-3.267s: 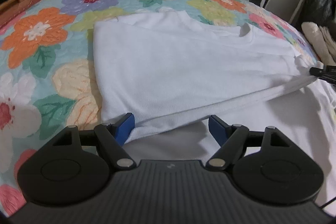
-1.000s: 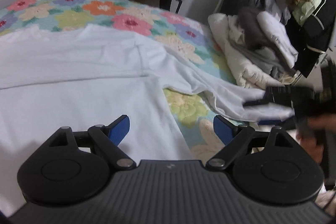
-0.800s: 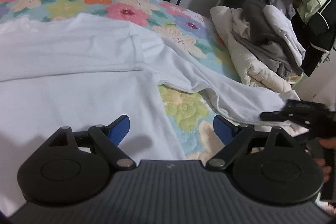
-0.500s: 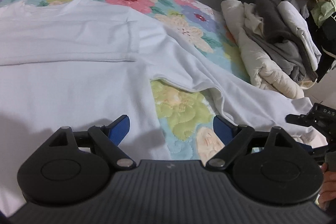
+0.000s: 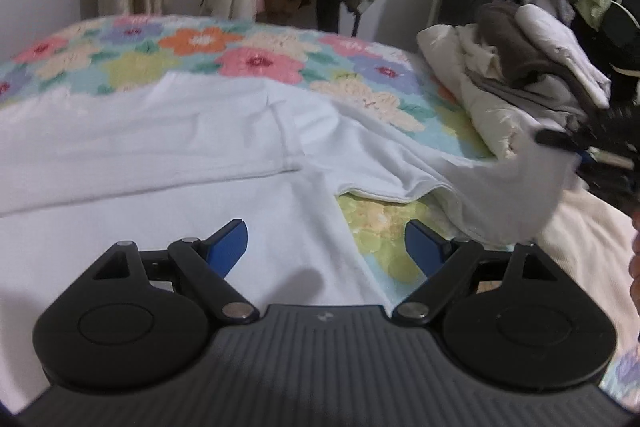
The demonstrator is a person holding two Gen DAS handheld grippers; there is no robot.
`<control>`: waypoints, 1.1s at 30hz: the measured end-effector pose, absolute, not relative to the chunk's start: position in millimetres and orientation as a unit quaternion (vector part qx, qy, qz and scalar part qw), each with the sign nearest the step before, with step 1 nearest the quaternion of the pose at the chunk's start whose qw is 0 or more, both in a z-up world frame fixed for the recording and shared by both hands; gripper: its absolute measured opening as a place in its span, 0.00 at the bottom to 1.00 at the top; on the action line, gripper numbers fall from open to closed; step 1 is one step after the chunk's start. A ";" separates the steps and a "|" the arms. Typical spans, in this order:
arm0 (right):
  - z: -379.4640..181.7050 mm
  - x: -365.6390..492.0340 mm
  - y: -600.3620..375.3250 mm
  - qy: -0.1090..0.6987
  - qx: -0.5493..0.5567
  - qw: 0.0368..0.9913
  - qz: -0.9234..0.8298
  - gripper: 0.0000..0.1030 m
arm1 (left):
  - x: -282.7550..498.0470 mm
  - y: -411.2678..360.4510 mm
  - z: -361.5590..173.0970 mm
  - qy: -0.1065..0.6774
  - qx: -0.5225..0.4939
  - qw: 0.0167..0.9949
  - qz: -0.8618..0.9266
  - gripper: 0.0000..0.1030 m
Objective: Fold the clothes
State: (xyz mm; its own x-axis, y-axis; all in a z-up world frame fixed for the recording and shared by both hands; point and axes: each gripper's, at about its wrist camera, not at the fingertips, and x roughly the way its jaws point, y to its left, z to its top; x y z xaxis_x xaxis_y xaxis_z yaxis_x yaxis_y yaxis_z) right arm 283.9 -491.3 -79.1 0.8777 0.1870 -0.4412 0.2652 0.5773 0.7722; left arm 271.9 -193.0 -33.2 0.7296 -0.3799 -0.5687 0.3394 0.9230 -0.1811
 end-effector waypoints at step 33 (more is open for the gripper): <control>-78.7 335.7 -401.2 0.306 0.502 0.706 0.395 0.17 | 283.2 -176.5 -34.3 0.295 -0.092 0.914 -0.262 0.09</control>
